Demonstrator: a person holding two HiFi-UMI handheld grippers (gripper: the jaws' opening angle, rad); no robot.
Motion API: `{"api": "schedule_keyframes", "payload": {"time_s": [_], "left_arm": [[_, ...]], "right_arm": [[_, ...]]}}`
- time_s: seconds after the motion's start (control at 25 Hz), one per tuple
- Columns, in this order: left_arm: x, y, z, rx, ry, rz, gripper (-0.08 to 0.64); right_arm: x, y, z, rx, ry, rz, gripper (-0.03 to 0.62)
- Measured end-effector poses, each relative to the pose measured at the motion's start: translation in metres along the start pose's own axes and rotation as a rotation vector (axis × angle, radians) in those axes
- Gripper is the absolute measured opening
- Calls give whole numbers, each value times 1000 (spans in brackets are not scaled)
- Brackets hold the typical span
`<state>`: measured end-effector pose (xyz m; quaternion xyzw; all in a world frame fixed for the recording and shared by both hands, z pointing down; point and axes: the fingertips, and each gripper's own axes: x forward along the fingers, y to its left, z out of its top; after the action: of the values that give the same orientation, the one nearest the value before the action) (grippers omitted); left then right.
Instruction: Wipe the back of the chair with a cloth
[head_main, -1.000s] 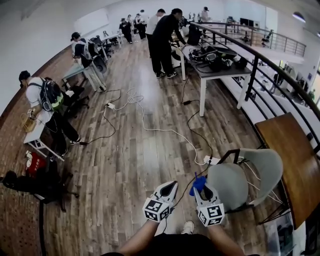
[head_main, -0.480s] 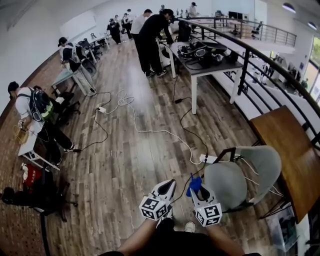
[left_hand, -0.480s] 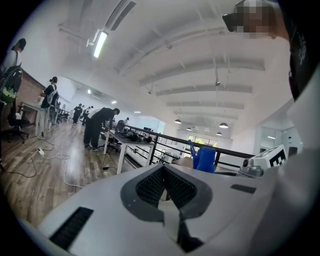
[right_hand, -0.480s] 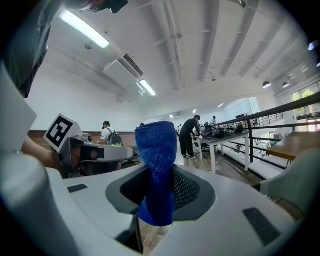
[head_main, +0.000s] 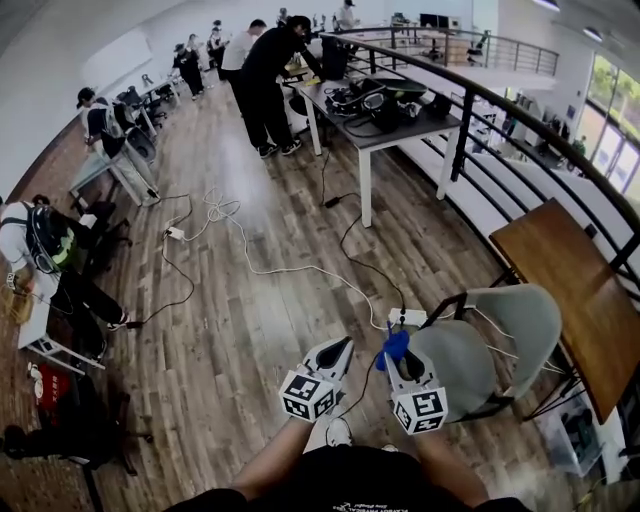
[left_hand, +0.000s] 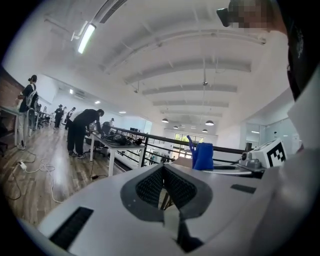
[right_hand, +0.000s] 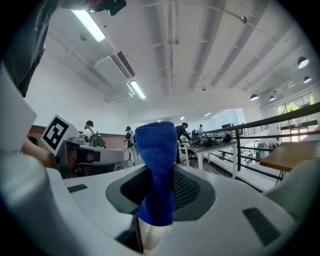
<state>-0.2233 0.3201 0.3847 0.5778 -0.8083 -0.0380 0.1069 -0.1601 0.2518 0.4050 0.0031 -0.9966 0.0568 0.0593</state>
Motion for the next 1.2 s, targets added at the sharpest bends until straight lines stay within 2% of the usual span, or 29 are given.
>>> {"api": "schedule_keyframes", "payload": {"time_s": [0.16,0.4,0.56,0.72,0.8,0.96,1.2], "left_arm": [[-1,26,0,6,13,-42,-2],[5,54,-3,-16,16,-74,-2],[14,49,-8,-44,20,-123,-2],[33,41,-10,-24,53,-166,-2],[42,33,-9,-2,66,-175,-2],[62,23,-12,65,113,-187,-2],[117,12,-4,59,105,-209,-2]], "right_arm": [[22,5,-1,20,3,-59,117],[37,13,-9,62,21,-102,117],[27,1,-14,70,29,-163,117],[26,-21,-19,174,13,-215,117],[28,-33,-19,196,8,-217,117],[37,-53,-14,192,-1,-213,117],[48,-102,-1,155,-15,-218,117]]}}
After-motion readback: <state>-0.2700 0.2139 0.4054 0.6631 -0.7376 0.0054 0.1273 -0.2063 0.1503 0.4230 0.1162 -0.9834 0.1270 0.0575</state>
